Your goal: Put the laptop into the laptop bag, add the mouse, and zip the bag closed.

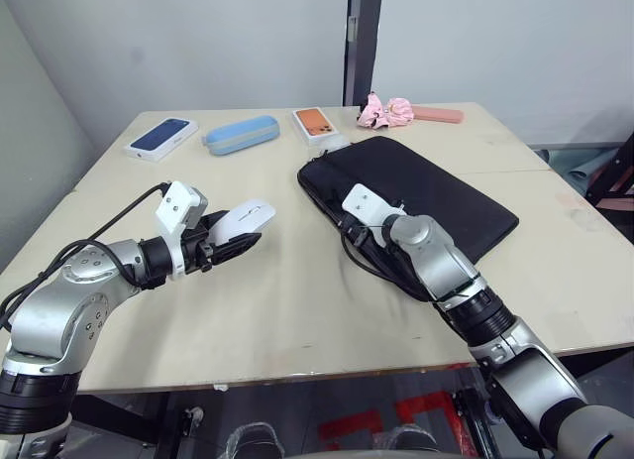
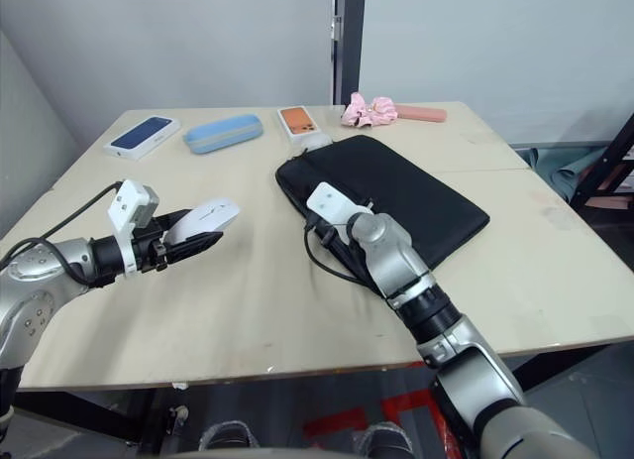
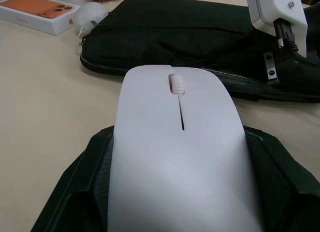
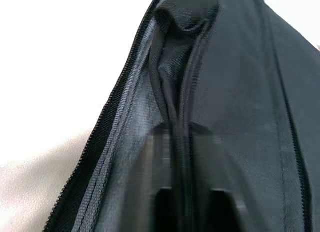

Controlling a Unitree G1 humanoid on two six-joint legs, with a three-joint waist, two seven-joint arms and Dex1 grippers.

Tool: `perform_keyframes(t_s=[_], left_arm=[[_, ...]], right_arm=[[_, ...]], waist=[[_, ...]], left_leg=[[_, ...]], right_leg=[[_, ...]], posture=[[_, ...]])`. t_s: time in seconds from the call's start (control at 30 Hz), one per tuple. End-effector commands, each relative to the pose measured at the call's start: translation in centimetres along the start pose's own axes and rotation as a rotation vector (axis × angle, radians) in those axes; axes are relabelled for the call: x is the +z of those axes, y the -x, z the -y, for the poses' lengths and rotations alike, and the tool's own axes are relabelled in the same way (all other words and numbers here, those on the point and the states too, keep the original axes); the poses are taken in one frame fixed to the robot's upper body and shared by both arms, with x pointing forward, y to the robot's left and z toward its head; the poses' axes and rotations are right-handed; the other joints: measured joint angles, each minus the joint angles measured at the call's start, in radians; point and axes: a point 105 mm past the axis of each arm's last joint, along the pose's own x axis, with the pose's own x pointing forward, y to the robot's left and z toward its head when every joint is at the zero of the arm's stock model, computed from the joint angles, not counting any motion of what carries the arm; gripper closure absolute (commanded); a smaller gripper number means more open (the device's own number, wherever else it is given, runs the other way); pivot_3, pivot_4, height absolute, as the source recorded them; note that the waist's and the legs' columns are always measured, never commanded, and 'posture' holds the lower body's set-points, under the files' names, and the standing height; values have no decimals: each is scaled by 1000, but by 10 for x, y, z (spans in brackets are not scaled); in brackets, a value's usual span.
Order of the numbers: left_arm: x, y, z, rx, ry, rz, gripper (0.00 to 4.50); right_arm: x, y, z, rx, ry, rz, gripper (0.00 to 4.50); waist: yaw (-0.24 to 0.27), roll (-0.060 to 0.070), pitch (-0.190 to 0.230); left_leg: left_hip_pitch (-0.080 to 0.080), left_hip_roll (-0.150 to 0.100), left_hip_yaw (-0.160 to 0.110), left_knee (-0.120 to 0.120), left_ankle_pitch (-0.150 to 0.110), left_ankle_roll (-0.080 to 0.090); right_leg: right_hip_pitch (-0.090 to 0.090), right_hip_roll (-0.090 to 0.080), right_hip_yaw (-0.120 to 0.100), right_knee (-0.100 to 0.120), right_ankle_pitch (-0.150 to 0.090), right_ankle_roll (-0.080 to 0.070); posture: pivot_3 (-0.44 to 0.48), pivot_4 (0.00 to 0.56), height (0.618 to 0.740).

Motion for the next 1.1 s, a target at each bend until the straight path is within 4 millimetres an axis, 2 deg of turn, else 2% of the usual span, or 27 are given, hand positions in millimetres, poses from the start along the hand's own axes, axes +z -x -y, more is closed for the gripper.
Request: perform_keyframes(t_s=[0.03, 0.1, 0.23, 0.33, 0.53, 0.63, 0.83, 1.1], left_arm=[[14, -1, 5, -16, -50, 40, 1638], [14, 0, 5, -17, -49, 40, 1638], [12, 1, 6, -20, -48, 36, 1638], [9, -1, 9, -31, -46, 32, 1638], [9, -5, 11, -34, -43, 50, 1638], [7, -10, 18, -59, -35, 59, 1638], [6, -22, 26, -91, -41, 73, 1638], [6, -45, 32, -117, -56, 78, 1638]], right_arm=[[-9, 3, 6, -5, -51, -24, 4456], [-1, 7, 8, 14, -95, 6, 4456], [31, 21, 20, 65, -203, 101, 4456], [58, 39, 47, 112, -324, 167, 4456], [77, 57, 73, 153, -483, 189, 4456], [94, 69, 85, 205, -562, 225, 4456], [102, 76, 93, 271, -727, 222, 4456], [109, 85, 91, 300, -742, 237, 4456]], waist=[[0, 0, 0], [1, 0, 0], [0, 0, 0], [-5, 1, 1], [-5, 1, 1], [-4, 3, 3], [-3, 4, 3], [11, 4, 3]], left_leg=[[0, 0, 0, 0, 0, 0], [0, 0, 0, 0, 0, 0], [-1, 0, 0, -1, 1, 1], [-1, 0, 0, -3, 2, 2], [-1, 0, 0, -4, 4, 5], [-2, 0, 0, -4, 4, 6], [-2, 0, 0, -6, 5, 6], [-2, 0, 0, -5, 5, 6]], right_leg=[[0, 0, 0, 0, 0, 0], [0, 0, 0, 0, 0, 0], [-1, 0, 0, -1, 0, 0], [-3, 0, 0, -1, 1, 2], [-4, 0, 0, -1, 1, 2], [-4, 0, 0, -2, 1, 2], [-5, 0, -1, -2, 1, 2], [-5, 0, -1, -1, 1, 2]], posture=[[0, 150, 740], [0, 150, 740], [0, 150, 740], [0, 150, 740], [0, 150, 740], [0, 150, 740], [0, 150, 740], [0, 150, 740]])
